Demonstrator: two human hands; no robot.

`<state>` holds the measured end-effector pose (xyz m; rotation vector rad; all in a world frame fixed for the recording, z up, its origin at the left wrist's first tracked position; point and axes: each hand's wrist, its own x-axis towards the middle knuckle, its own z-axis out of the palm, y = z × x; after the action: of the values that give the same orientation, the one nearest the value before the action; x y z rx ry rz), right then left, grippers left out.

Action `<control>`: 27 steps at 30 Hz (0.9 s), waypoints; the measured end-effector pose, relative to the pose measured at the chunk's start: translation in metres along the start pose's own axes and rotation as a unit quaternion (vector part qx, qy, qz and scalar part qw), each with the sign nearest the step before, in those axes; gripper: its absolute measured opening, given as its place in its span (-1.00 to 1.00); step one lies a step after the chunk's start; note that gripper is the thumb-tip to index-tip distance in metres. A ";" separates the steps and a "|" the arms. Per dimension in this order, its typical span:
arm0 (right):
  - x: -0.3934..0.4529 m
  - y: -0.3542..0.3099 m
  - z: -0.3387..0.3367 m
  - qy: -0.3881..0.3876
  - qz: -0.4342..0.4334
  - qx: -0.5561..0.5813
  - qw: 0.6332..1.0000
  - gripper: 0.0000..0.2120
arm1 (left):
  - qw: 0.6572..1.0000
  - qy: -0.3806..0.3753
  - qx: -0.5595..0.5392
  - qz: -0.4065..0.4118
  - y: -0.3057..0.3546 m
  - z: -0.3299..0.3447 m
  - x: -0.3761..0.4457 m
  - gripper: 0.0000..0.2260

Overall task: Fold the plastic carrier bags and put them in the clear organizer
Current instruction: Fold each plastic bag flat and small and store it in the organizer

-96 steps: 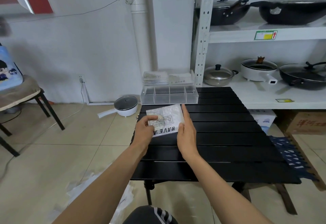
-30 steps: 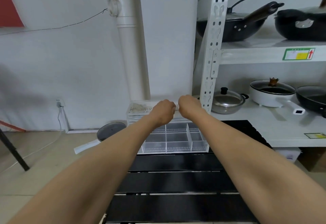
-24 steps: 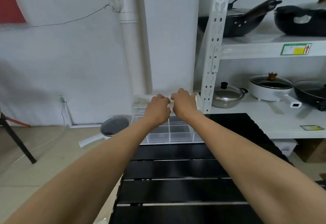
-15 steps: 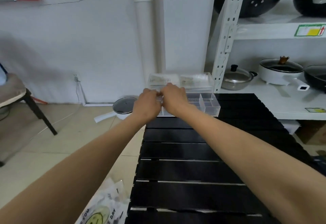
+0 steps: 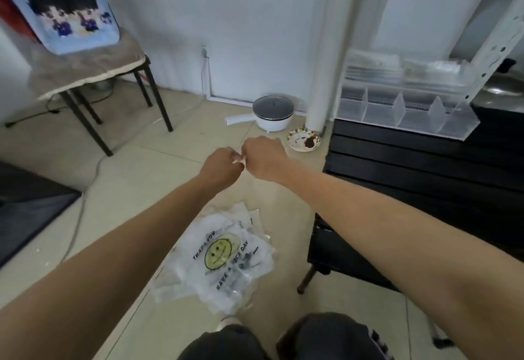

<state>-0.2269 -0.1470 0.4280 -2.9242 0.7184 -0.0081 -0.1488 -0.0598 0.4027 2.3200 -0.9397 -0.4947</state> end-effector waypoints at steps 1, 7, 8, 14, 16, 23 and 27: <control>0.004 -0.012 0.011 -0.015 -0.005 0.006 1.000 -0.79 | 1.000 -0.013 -0.006 -0.020 -0.017 -0.001 -0.002 -0.76; 0.037 -0.069 0.090 -0.171 -0.028 0.040 0.984 -0.78 | 0.981 -0.062 -0.062 -0.171 -0.126 0.008 -0.006 -0.94; 0.043 -0.075 0.105 -0.193 -0.025 0.042 0.980 -0.76 | 0.976 -0.061 -0.071 -0.199 -0.144 0.012 -0.005 -0.95; 0.075 -0.088 0.207 -0.280 -0.019 0.041 0.959 -0.77 | 0.921 -0.066 -0.144 -0.356 -0.234 0.053 -0.005 -0.67; 0.089 -0.087 0.242 -0.284 -0.016 0.035 0.958 -0.91 | 0.900 -0.056 -0.180 -0.393 -0.253 0.068 -0.003 -0.62; 0.121 -0.075 0.327 -0.317 -0.020 -0.021 0.948 -0.91 | 0.852 -0.063 -0.233 -0.464 -0.310 0.123 0.019 -0.66; 0.139 -0.062 0.363 -0.283 -0.030 -0.063 0.957 -0.89 | 0.865 -0.044 -0.145 -0.479 -0.343 0.152 0.030 -0.67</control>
<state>-0.0617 -0.1119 0.0725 -2.8267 0.5444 0.8583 -0.0350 0.0611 0.0643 2.3425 0.3390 -1.0464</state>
